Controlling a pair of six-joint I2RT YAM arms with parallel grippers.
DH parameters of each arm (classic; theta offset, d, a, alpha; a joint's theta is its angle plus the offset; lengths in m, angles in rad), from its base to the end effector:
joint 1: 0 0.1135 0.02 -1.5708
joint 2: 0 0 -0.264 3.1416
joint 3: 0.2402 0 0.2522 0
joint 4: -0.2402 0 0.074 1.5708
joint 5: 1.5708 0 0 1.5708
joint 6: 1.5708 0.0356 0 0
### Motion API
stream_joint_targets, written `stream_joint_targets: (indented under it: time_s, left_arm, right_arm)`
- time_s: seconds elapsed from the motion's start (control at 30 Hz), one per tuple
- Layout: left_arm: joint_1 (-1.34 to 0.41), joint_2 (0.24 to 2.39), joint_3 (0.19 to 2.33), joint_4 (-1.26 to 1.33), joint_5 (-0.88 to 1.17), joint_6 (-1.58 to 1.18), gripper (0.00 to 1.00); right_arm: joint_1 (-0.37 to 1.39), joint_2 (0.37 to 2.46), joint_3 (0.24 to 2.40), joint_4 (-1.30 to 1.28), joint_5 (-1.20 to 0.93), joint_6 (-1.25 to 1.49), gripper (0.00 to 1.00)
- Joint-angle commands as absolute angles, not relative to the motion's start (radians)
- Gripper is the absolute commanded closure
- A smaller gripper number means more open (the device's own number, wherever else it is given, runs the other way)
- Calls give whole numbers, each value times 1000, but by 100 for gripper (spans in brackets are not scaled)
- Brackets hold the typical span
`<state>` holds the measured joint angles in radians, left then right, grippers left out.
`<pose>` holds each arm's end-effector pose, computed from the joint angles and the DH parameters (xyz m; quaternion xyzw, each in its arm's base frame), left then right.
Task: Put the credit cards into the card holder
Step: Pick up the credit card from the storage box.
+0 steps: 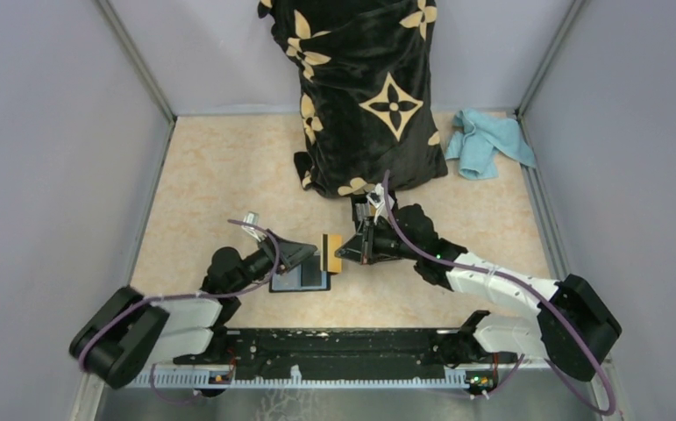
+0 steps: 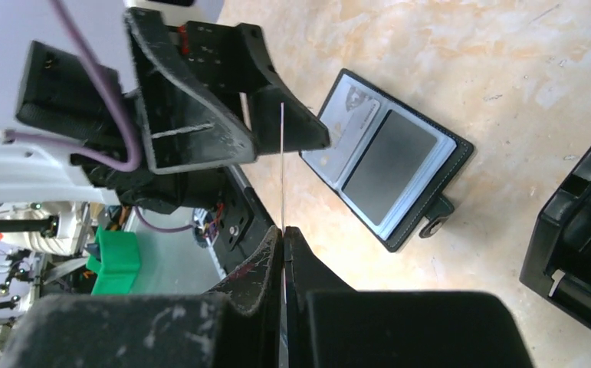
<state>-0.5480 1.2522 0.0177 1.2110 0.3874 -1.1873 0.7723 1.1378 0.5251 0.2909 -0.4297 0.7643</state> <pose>0.1481 -0.1061 0.1503 -0.0929 0.7087 -0.6121 0.3383 0.1652 0.1816 0.2277 -0.1278 0.7921 0.5213 0.2906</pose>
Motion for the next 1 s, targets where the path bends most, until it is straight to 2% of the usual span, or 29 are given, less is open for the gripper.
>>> stream_joint_targets:
  time_s: [0.0,0.1,0.27,0.57,0.97]
  left_arm:
    - [-541,979,38,728,184,-1108,37]
    - [-541,779,97,369,29,-1058,40]
    - [-543,637,148,29,-107,-1013,48]
    - [-542,714,168,-114,-147,-1011,53]
    - [-542,723,166,-136,-156,-1010,54]
  right_arm:
    - [797,1172,616,198,-335,724,100]
    - [805,1219,653,137,-294,718,100]
    - [823,1337,712,87,-261,724,100]
    - [832,1441,775,34,-228,738,100]
    - [832,1505,772,60,-246,773,100]
